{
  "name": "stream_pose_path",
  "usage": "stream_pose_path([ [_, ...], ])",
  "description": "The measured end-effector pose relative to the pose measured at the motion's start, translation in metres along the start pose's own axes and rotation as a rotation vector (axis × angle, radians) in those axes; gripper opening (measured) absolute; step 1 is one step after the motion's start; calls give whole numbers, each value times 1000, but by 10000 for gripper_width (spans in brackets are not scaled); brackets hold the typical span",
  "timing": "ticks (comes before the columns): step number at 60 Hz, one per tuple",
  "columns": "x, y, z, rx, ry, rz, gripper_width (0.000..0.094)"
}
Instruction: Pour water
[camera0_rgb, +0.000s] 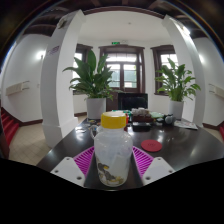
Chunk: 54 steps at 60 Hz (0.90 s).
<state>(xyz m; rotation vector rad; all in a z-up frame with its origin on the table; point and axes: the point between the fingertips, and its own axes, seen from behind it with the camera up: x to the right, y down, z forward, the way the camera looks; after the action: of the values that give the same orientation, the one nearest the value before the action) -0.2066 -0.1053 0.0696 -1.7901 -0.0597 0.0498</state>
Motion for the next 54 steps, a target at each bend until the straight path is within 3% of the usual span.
stream_pose_path([
  [7, -1, 1, 2, -3, -9, 2, 505],
  [8, -1, 1, 2, -3, -8, 0, 546],
  [9, -1, 1, 1, -2, -8, 0, 472],
  [14, -2, 1, 1, -2, -10, 2, 420],
  [35, 21, -6, -6, -32, -54, -61, 418],
  [54, 114, -43, 64, -73, 52, -749, 415],
])
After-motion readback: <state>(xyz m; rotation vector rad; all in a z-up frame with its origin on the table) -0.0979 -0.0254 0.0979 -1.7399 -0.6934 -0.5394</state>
